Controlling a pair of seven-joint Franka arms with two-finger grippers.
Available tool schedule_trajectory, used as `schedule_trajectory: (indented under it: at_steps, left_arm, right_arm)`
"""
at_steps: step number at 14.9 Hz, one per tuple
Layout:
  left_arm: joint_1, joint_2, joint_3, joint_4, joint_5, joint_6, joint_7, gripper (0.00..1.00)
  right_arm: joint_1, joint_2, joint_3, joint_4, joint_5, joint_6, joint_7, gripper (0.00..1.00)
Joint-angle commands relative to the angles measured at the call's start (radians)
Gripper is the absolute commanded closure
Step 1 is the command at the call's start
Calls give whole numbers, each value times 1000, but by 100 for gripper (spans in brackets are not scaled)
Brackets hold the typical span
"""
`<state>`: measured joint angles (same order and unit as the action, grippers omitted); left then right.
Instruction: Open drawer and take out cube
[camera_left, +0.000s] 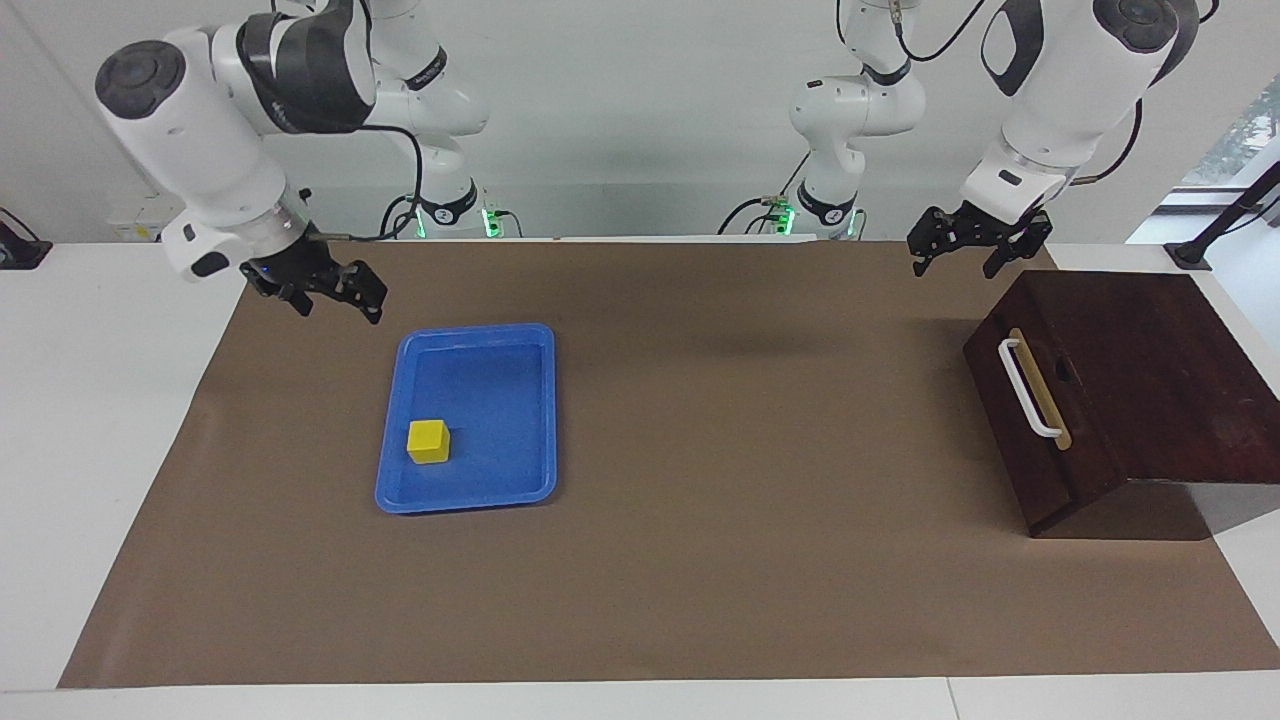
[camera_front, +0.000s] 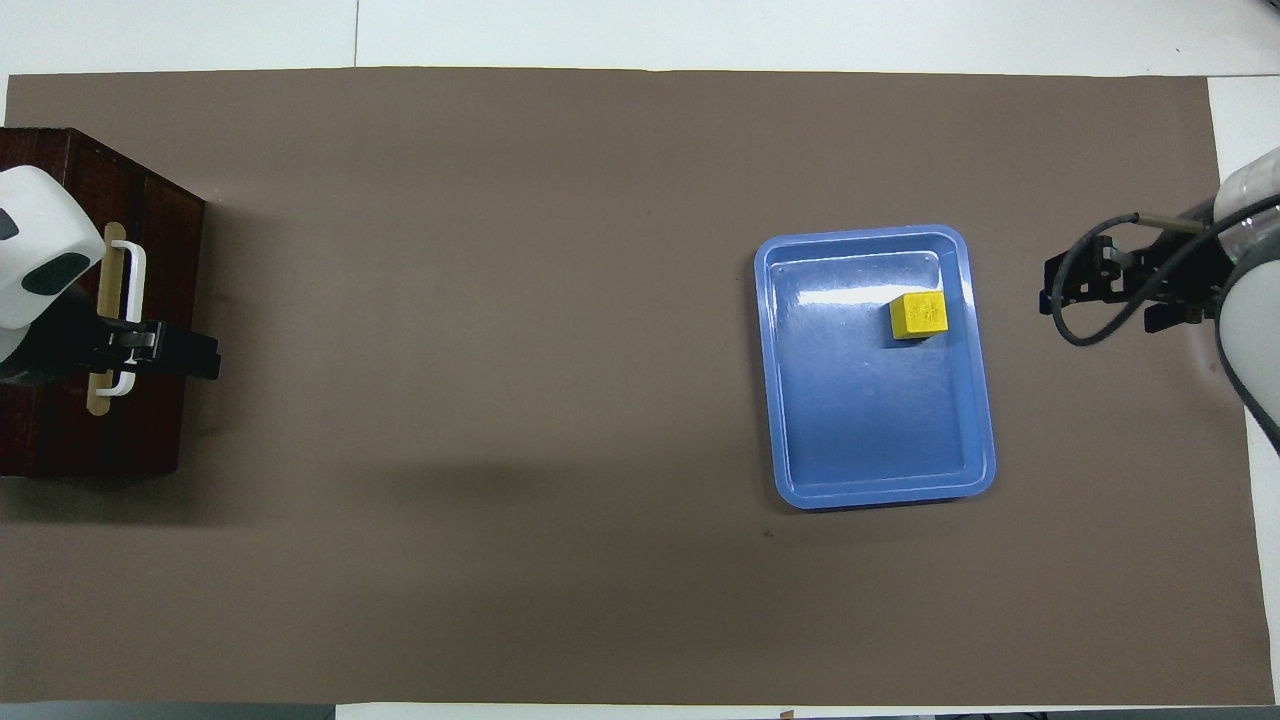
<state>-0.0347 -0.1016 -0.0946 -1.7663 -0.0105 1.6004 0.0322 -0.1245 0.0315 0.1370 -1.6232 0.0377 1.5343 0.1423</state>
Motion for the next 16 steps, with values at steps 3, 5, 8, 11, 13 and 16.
schedule_trajectory:
  at_steps: [3, 5, 8, 11, 13, 16]
  left_arm:
    - [-11, -24, 9, -18, -16, -14, 34, 0]
    - [-11, -24, 9, -18, -16, -20, 28, 0]
    - [-18, -24, 10, -16, -16, -24, 18, 0]
    - [-2, -24, 16, -15, -16, -19, 20, 0]
    - [2, -23, 19, -15, -14, -19, 20, 0]
    - [-1, -24, 19, -15, -14, -19, 20, 0]
  right_arm:
    - [40, -87, -7, -35, -44, -106, -135, 0]
    - [100, -87, -60, -47, -53, -95, -115, 0]
    - [117, -76, -102, -44, -52, -22, -98, 0]
    - [115, -61, -116, -17, -50, -23, -99, 0]
    - [106, -61, -113, -18, -52, -34, -101, 0]
    - [103, -67, -109, -21, -53, -42, -99, 0]
